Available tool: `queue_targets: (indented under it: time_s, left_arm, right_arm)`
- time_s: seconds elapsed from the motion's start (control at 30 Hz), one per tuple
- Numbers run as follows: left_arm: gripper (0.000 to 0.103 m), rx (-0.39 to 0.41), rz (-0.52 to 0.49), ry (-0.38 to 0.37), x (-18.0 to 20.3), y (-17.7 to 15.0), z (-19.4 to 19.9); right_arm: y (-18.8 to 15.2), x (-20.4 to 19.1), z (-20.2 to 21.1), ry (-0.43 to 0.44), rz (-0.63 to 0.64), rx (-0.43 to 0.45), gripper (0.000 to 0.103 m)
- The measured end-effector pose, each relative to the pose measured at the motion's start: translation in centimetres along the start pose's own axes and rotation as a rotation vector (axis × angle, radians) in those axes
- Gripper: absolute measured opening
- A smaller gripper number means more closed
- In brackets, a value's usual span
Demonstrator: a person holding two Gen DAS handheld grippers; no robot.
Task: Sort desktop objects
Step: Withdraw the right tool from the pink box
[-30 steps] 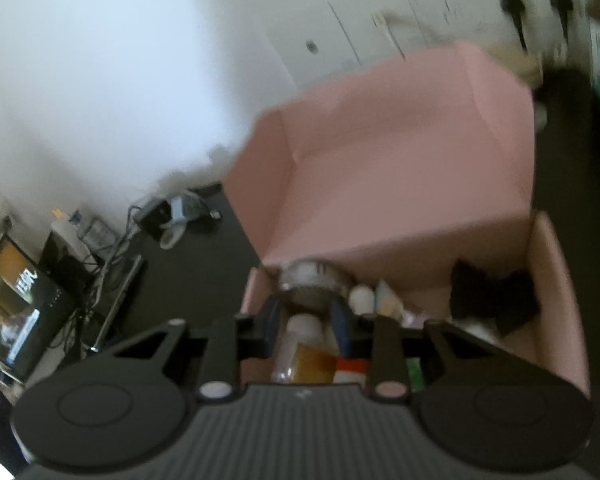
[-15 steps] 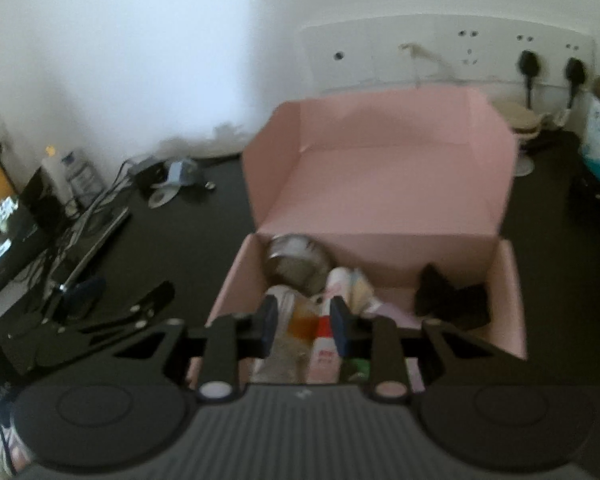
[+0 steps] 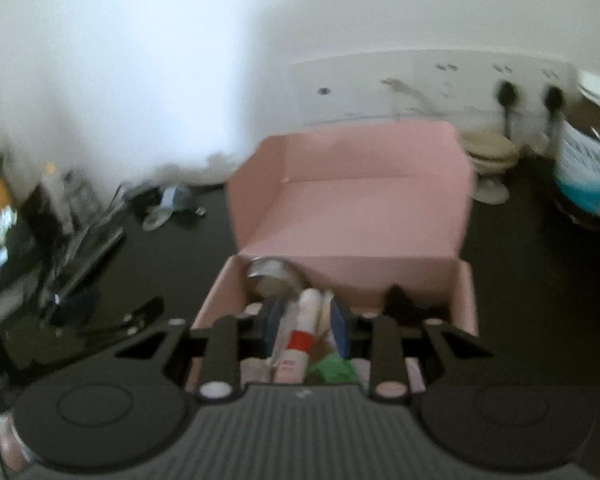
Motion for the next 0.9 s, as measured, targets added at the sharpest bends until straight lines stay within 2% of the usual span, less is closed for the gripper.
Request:
queue_targets:
  time_s: [0.07, 0.2, 0.27, 0.33, 0.43, 0.5, 0.6, 0.77, 0.9]
  left_arm:
    - [0.103, -0.004, 0.006, -0.001, -0.1, 0.0, 0.0]
    - [0.103, -0.006, 0.011, -0.003, -0.2, 0.0, -0.1]
    - [0.103, -0.004, 0.009, -0.005, -0.1, 0.0, 0.0]
    - [0.103, -0.001, 0.01, -0.011, -0.1, 0.1, 0.1]
    - [0.103, 0.005, 0.012, -0.021, 0.0, 0.2, 0.3]
    - [0.103, 0.009, 0.013, -0.027, 0.0, 0.2, 0.4]
    - [0.103, 0.003, 0.036, -0.073, 0.4, 0.2, 0.8]
    - [0.103, 0.018, 0.0, -0.104, 1.3, 0.3, 1.4]
    - [0.103, 0.02, -0.023, -0.097, 1.4, 0.3, 1.3]
  right_arm:
    - [-0.3, -0.5, -1.0, -0.027, 0.04, -0.038, 0.027]
    - [-0.6, 1.3, -1.9, -0.073, -0.053, -0.069, 0.03]
    - [-0.6, 1.7, -1.5, -0.063, -0.073, -0.061, 0.03]
    - [-0.2, 2.1, -0.6, -0.009, -0.13, -0.032, 0.03]
    - [0.9, 3.7, 1.4, 0.037, -0.231, 0.062, 0.03]
    - [1.7, 5.7, 2.8, 0.016, -0.277, 0.127, 0.03]
    - [1.9, 8.4, 3.9, -0.008, -0.344, 0.166, 0.032]
    - [-0.4, 11.2, 2.5, -0.019, -0.431, 0.127, 0.038]
    - [-1.1, 10.9, 0.6, 0.054, -0.469, 0.101, 0.038]
Point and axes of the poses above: each gripper's, at about its wrist camera, not at the fingertips, and z roughly against the way its jaws point, x to its right, y to its top, the point moved 9 cm from there along -z, roughly the way its jaws point, and after that the axes turned 7 degrees about z, right-handed, at the moved point
